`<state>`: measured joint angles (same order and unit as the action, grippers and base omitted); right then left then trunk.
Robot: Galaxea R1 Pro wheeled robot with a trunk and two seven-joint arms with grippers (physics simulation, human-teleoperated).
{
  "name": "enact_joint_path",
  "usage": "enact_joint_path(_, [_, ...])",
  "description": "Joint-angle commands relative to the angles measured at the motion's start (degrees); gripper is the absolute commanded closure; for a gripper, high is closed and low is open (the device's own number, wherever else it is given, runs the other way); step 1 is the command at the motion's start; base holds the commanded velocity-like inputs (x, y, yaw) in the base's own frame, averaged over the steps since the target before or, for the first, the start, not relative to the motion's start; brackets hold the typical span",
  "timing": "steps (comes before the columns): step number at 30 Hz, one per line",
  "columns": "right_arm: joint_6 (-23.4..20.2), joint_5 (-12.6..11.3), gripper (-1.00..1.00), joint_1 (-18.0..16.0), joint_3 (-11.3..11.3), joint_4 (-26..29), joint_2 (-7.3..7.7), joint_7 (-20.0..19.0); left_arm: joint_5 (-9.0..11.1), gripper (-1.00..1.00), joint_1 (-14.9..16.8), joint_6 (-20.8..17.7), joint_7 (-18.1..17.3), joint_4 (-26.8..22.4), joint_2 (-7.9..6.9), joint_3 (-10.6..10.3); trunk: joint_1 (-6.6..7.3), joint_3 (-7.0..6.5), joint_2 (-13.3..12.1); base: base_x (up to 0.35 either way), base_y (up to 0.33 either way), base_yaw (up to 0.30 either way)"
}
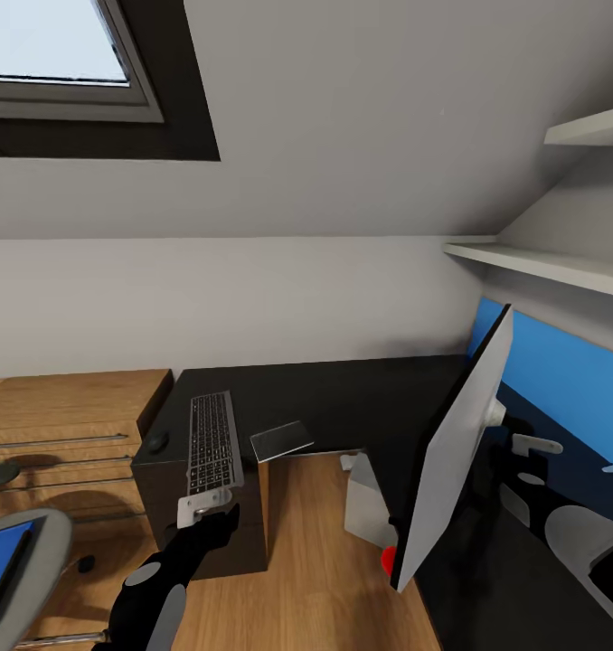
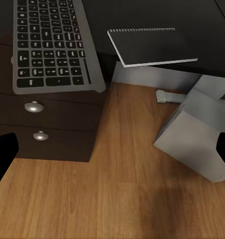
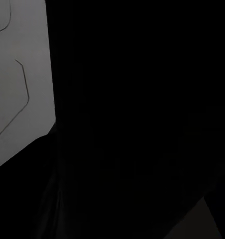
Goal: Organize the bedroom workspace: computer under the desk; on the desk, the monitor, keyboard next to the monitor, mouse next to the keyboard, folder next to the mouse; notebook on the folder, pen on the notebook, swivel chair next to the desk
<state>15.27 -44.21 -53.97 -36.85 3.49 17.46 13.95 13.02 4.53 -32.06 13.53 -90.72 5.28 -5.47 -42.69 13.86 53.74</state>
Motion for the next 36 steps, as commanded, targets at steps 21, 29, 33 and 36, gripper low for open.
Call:
enact_joint_path(21, [0.30, -0.17, 1.00, -0.03, -1.03, 0.29, -0.14, 0.03, 0.62, -1.00, 0.04, -0.20, 0.51, 0.02, 0.00, -0.04, -0.01, 0.08, 0.06, 0.000, 0.000, 0.000])
enact_joint_path(29, [0.20, -0.17, 1.00, 0.00, -1.03, 0.26, -0.17, 0.03, 0.69, -1.00, 0.04, -0.20, 0.49, 0.02, 0.00, -0.05, -0.01, 0.08, 0.06, 0.000, 0.000, 0.000])
enact_joint_path(33, [0.27, -0.17, 1.00, 0.00, -1.08, 0.29, -0.21, 0.03, 0.69, -1.00, 0.04, -0.20, 0.50, 0.02, 0.00, -0.06, -0.01, 0.08, 0.06, 0.000, 0.000, 0.000])
enact_joint_path(36, [0.28, -0.17, 1.00, -0.05, -1.10, 0.29, -0.23, 0.03, 0.67, -1.00, 0.04, -0.20, 0.51, 0.02, 0.00, -0.06, -0.01, 0.08, 0.06, 0.000, 0.000, 0.000])
